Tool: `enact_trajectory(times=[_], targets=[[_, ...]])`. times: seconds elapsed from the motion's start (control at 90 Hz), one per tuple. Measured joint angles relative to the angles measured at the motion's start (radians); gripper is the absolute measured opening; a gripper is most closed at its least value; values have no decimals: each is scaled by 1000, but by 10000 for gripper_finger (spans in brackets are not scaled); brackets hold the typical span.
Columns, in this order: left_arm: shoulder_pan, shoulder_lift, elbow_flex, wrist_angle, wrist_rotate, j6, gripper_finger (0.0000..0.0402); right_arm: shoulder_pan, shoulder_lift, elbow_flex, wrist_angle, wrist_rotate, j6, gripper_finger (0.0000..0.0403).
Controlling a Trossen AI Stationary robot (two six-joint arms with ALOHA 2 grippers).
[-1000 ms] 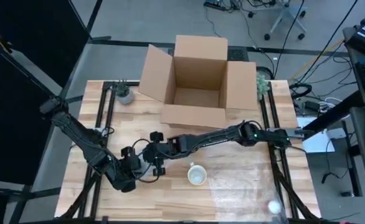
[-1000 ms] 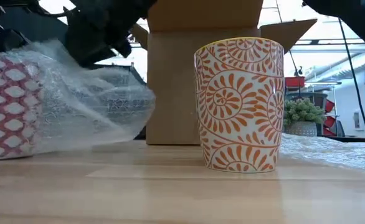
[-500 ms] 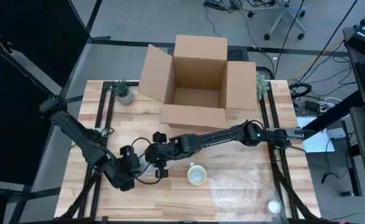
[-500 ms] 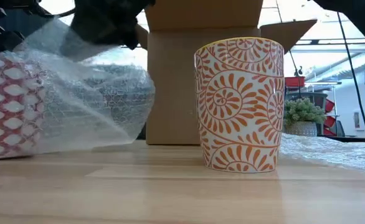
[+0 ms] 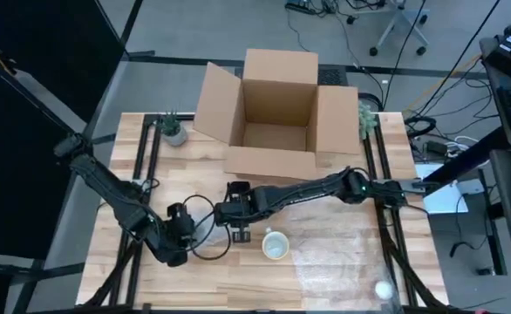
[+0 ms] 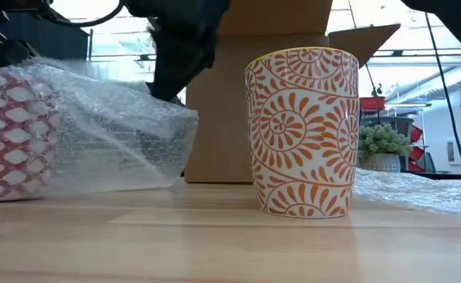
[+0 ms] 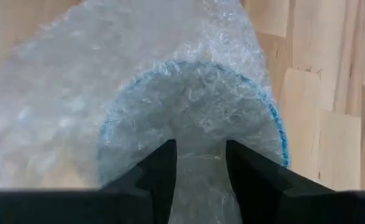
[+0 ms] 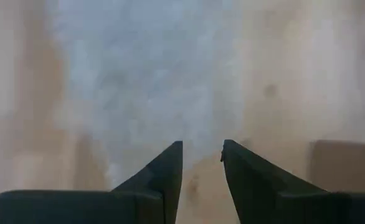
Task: Wrap mug
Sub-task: Wrap the red mug with the bubble wrap
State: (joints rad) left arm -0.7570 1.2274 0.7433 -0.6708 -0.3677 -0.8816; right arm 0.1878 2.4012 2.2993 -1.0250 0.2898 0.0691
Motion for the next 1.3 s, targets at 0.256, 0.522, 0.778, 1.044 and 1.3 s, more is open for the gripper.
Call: enact_trajectory(times=[0.256,0.522,0.778,1.044,1.3], targets=[[-1,-1,1,3,-1,-1,128,17,31,0,293,-24,-78,102],[-1,-2,3,8,-4,0,128,78,66,0,541,1,-106,102],[0,-2,4,3,-7,-4,128,52,130,1,575,26,1,102],[-3,-3,95,-57,38,-1,128,50,129,3,561,27,9,102],[-34,-4,271,-336,-32,-7,128,50,130,2,569,28,-2,102]])
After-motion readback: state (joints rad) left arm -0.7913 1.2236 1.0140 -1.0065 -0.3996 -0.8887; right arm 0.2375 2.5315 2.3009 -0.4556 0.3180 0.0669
